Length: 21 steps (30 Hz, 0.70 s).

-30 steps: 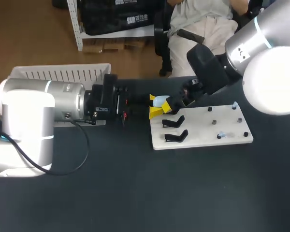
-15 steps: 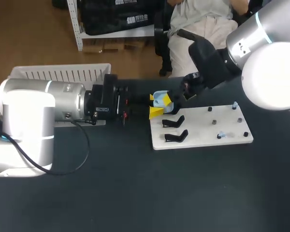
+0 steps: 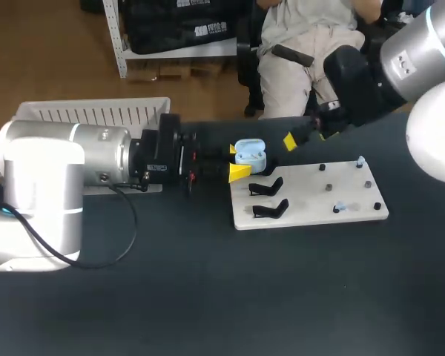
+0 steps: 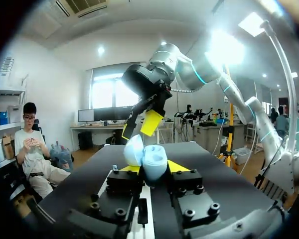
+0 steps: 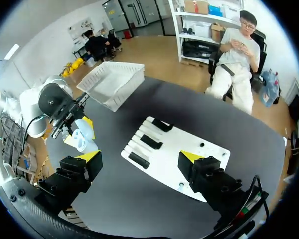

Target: Pick up each earbud case from the left stands, insert the matching earbuds, close the lid, and place the case in the box.

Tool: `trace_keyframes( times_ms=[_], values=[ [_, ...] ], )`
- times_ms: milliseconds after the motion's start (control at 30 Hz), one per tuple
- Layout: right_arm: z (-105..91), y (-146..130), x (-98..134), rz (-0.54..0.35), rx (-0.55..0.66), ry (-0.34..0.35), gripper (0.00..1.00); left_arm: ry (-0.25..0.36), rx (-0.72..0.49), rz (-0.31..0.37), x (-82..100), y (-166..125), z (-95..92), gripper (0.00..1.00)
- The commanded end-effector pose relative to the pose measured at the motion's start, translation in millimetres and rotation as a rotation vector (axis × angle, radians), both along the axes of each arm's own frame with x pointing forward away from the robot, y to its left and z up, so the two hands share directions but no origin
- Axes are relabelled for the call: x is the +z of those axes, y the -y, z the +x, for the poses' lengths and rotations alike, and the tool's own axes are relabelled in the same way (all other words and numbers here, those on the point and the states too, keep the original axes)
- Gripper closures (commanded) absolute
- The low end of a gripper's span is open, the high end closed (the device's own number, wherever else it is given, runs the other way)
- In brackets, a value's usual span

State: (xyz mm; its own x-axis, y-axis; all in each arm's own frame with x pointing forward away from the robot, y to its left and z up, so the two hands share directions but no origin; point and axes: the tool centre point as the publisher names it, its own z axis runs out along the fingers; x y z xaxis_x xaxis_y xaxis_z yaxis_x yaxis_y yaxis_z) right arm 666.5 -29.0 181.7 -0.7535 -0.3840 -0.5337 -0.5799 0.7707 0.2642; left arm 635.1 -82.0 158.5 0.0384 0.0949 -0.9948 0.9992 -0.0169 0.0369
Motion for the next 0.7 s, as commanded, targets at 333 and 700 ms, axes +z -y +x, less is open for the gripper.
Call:
trace_keyframes(
  times_ms=[333,700],
  values=[
    [34.0,62,-40,-0.340,-0.185,-0.034,0.00,-0.001,-0.002,0.001,0.0,0,0.7,1.00],
    [78.4,102,-96,-0.565,-0.208,-0.133,0.00,-0.001,-0.002,0.001,0.0,0,0.7,1.00]
  ],
)
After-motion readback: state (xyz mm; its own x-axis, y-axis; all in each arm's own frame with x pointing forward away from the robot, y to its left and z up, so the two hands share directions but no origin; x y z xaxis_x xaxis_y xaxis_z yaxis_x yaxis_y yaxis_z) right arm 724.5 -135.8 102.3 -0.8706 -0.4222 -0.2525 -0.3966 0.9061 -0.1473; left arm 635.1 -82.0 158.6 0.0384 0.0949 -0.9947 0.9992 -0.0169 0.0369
